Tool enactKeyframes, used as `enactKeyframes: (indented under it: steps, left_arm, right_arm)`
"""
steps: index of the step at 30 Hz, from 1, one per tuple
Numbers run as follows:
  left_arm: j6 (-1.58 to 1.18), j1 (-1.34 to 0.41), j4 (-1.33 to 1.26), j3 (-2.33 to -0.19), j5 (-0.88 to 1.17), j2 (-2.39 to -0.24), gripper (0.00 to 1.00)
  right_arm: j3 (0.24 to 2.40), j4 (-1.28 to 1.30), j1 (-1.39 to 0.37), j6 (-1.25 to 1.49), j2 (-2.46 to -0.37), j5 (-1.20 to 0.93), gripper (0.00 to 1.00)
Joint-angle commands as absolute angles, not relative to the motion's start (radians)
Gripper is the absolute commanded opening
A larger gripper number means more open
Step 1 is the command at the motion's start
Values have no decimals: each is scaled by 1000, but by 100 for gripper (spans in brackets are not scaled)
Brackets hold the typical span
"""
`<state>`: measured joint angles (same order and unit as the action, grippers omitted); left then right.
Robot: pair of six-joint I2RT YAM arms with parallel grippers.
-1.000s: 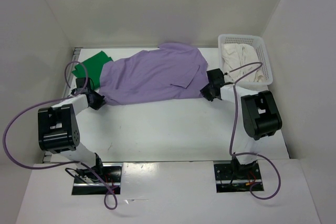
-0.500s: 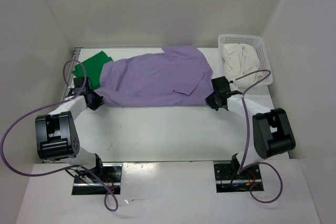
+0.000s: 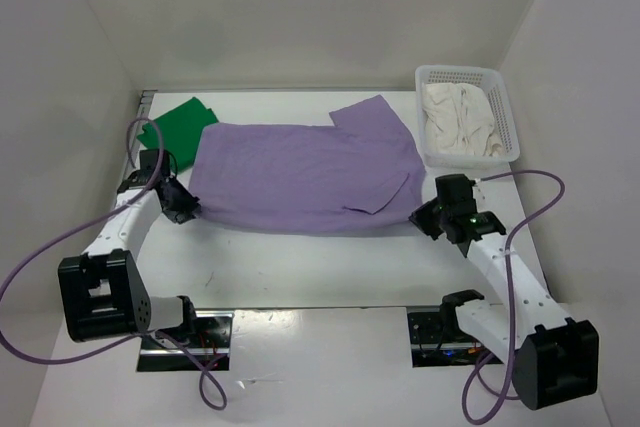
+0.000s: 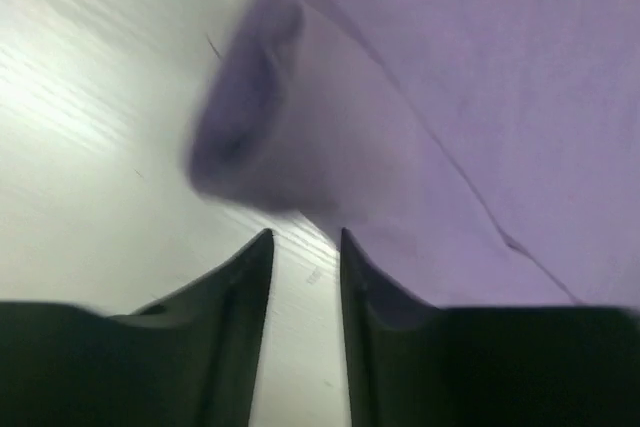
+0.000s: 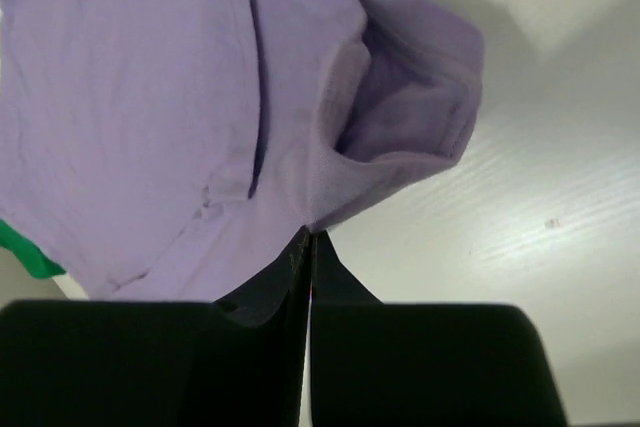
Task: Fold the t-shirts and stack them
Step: Fold the flattened tshirt in 1/3 of the way
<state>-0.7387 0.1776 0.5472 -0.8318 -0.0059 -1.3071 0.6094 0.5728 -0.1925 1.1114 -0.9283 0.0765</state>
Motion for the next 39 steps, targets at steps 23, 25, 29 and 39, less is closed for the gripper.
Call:
enactKeyframes:
  steps: [23, 25, 29, 39]
  left_arm:
    - [-870, 192, 224, -1267, 11, -1754, 12]
    - [-870, 192, 224, -1325, 23, -1842, 12]
    - [-891, 210, 213, -1385, 0, -1949, 12]
    - [-957, 242, 132, -1425, -14, -2031, 12]
  right_arm:
    - [790, 526, -216, 878, -992, -95, 0]
    - [790, 526, -216, 864, -992, -95, 0]
    - [790, 526, -216, 845, -1012, -104, 0]
    - [789, 545, -216, 827, -1012, -115, 0]
